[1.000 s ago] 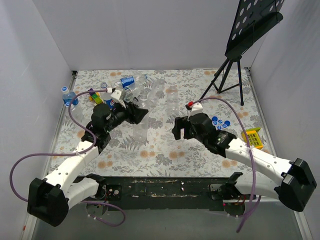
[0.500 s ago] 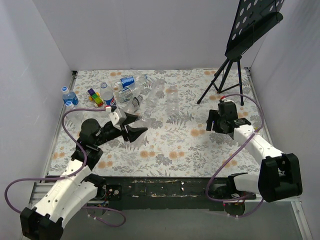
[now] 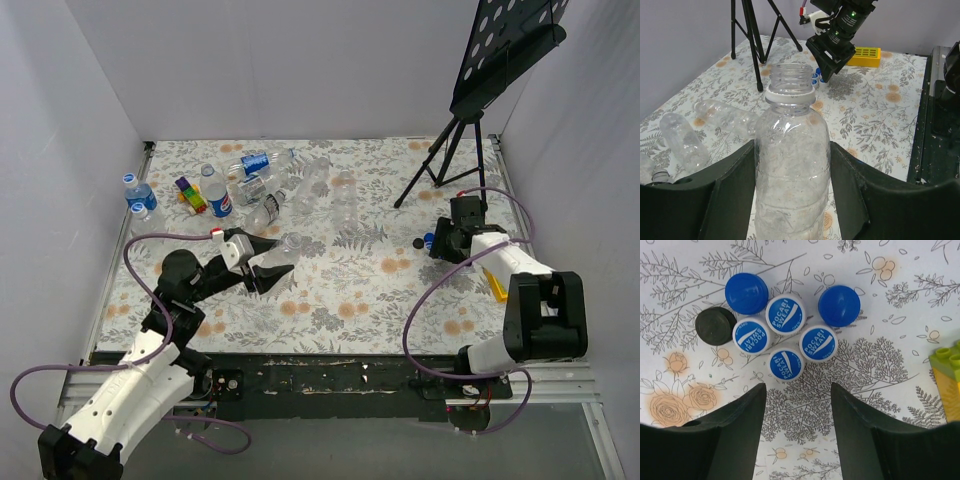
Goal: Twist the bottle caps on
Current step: Move the bottle cap to the center of the board.
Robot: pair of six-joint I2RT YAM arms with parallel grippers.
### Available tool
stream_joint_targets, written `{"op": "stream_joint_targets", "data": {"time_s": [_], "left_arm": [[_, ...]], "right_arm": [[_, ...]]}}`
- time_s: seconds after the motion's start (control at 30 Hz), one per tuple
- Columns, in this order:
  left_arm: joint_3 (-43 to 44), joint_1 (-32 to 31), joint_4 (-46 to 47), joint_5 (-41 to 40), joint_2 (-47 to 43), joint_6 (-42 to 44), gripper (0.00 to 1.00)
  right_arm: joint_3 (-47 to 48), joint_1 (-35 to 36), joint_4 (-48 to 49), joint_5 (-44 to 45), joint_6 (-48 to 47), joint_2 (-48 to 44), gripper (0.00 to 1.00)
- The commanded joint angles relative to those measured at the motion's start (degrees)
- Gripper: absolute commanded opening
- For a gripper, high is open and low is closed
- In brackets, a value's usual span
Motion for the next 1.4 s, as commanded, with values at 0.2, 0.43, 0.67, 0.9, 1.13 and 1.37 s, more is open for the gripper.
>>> {"op": "stream_joint_targets", "data": {"time_s": [0.2,0.43,0.67,0.9,1.13,1.37], "left_arm": [[0.18,-0.34,0.48,0.5,-0.13,0.89,0.21],[0.01,-0.34,0.56,0.41,0.13,1.42,0.22],[-0.17,-0.34,0.56,0.41,0.48,1.95,0.22],[-0.17,-0.34,0.56,0.94,1.19,2.12,0.22],[-0.26,-0.34,0.56,1.29,1.54,2.3,0.22],[-0.34,-0.34,0.56,2.08,1.89,2.21,0.22]], "right_arm": [[5.41,-0.23,1.73,-0.37,-1.28,5.65,0.53],[6.73,-0.23,1.91,-1.43,-1.63,8.55,0.5],[5.86,-0.23,1.82,-2.22,-2.51,9.61,0.41],[4.1,0.12,1.29,-5.11,-3.65,7.94,0.26],[2.52,3.72,-1.78,-9.51,-4.01,5.83,0.23],[0.15,11.72,-5.56,-12.77,-3.48,1.71,0.3]]}}
